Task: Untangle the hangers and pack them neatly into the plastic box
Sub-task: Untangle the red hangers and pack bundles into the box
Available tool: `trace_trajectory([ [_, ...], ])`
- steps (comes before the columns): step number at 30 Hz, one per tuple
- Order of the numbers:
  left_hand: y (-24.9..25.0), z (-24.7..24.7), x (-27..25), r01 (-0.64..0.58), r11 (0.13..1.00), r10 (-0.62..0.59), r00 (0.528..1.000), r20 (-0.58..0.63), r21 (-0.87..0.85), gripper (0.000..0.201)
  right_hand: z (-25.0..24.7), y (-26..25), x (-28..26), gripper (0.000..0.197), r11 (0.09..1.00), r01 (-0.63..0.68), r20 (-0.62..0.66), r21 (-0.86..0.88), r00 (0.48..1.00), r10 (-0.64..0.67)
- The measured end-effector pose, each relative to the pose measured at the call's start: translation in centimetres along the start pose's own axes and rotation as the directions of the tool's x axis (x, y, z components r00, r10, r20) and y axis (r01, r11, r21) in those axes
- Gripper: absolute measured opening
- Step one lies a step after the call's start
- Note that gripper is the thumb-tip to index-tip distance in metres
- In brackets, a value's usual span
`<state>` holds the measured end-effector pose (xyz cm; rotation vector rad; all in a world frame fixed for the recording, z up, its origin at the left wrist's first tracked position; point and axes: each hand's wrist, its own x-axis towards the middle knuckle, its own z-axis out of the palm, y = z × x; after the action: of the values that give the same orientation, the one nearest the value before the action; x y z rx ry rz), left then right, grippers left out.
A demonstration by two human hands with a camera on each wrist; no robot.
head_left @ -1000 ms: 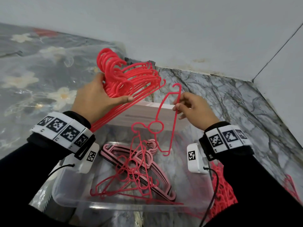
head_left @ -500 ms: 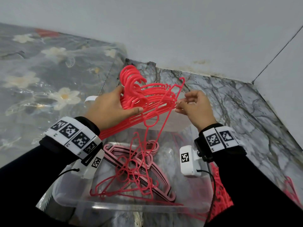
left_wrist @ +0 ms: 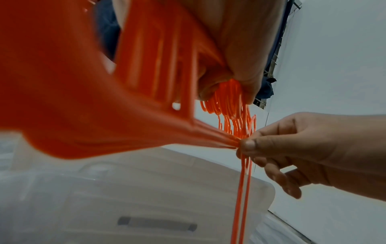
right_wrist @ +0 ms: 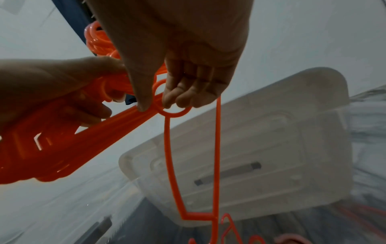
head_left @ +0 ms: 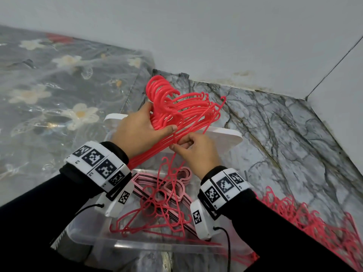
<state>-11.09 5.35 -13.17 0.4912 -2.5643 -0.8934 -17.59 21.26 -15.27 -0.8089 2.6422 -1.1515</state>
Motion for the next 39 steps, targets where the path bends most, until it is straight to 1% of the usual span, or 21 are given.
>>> trace_trajectory([
  [2,0.1,0.3,-0.1,0.002,1.0,-0.002,1.0,-0.002,-0.019,0.061,-0.1,0.1,0.1,0.019,0.999,-0.01,0.008,-0.034,1.0,0.01],
  [4,0.3,0.3,-0.2,0.014,1.0,-0.014,1.0,-0.01,-0.015,0.063,-0.2,0.0,0.0,0.018,0.996,0.028,0.015,-0.089,1.0,-0.027],
  [5,0.4,0.2,-0.1,0.02,1.0,-0.02,1.0,-0.006,-0.012,0.068,-0.3,-0.1,-0.1,0.019,0.99,0.057,0.022,-0.128,0.998,-0.055],
  [7,0.4,-0.4,0.1,0.027,1.0,-0.027,1.0,0.005,-0.013,0.086,-0.9,-0.2,-0.3,0.019,0.975,0.103,0.053,-0.196,0.994,-0.094],
  [8,0.3,-0.8,0.3,0.027,1.0,-0.027,1.0,-0.002,-0.014,0.093,-1.3,-0.2,-0.4,0.018,0.969,0.117,0.075,-0.219,0.992,-0.103],
  [10,0.1,-1.6,0.4,0.022,1.0,-0.022,0.998,-0.055,-0.002,0.1,-2.6,-0.2,-0.5,0.016,0.953,0.139,0.121,-0.267,0.987,-0.11],
  [12,-0.2,-2.5,0.6,0.033,0.999,-0.031,0.992,-0.121,0.014,0.096,-4.2,-0.2,-0.5,0.016,0.93,0.169,0.152,-0.326,0.98,-0.125],
  [14,-0.5,-3.3,0.7,0.046,0.998,-0.04,0.984,-0.173,0.036,0.094,-5.7,-0.3,-0.5,0.014,0.893,0.206,0.156,-0.401,0.976,-0.155],
  [17,-0.9,-4.1,0.9,0.047,0.997,-0.032,0.974,-0.226,0.06,0.091,-7.6,-0.4,-0.3,0.012,0.869,0.209,0.154,-0.448,0.976,-0.156],
  [19,-1.1,-4.5,1.0,0.051,0.996,-0.029,0.965,-0.26,0.078,0.089,-9.0,-0.3,-0.1,0.013,0.873,0.186,0.15,-0.451,0.98,-0.131],
  [21,-1.3,-4.8,1.1,0.059,0.993,-0.026,0.959,-0.283,0.107,0.089,-10.8,0.4,0.2,0.01,0.903,0.166,0.127,-0.396,0.984,-0.126],
  [23,-1.5,-5.1,1.1,0.069,0.991,-0.034,0.957,-0.289,0.114,0.091,-12.6,1.3,0.1,0.005,0.93,0.158,0.071,-0.332,0.987,-0.143],
  [26,-1.8,-5.3,1.2,0.082,0.991,-0.048,0.958,-0.284,0.11,0.092,-14.1,3.0,-0.3,0.008,0.917,0.178,-0.002,-0.357,0.982,-0.191],
  [28,-1.8,-5.3,1.3,0.08,0.989,-0.043,0.961,-0.274,0.125,0.093,-14.0,3.7,-0.5,0.016,0.919,0.187,-0.004,-0.346,0.98,-0.201],
  [30,-1.5,-5.0,1.3,0.057,0.987,-0.021,0.971,-0.237,0.147,0.095,-13.2,3.9,-0.6,0.019,0.93,0.209,0.048,-0.301,0.978,-0.204],
  [33,-1.0,-4.4,1.2,0.007,0.993,0.006,0.994,-0.107,0.121,0.095,-10.9,3.1,-0.6,0.021,0.918,0.293,0.155,-0.269,0.953,-0.259],
  [35,-0.5,-3.7,0.9,-0.032,0.99,0.034,0.999,-0.011,0.135,0.095,-9.2,2.2,-0.6,0.023,0.903,0.352,0.203,-0.246,0.93,-0.307],
  [37,-0.1,-3.0,0.6,-0.073,0.982,0.061,0.995,0.073,0.172,0.098,-7.9,1.3,-0.5,0.021,0.886,0.402,0.223,-0.23,0.908,-0.354],
  [39,0.2,-2.4,0.3,-0.091,0.977,0.069,0.991,0.117,0.191,0.102,-7.0,0.5,-0.3,0.014,0.869,0.446,0.208,-0.216,0.89,-0.405],
])
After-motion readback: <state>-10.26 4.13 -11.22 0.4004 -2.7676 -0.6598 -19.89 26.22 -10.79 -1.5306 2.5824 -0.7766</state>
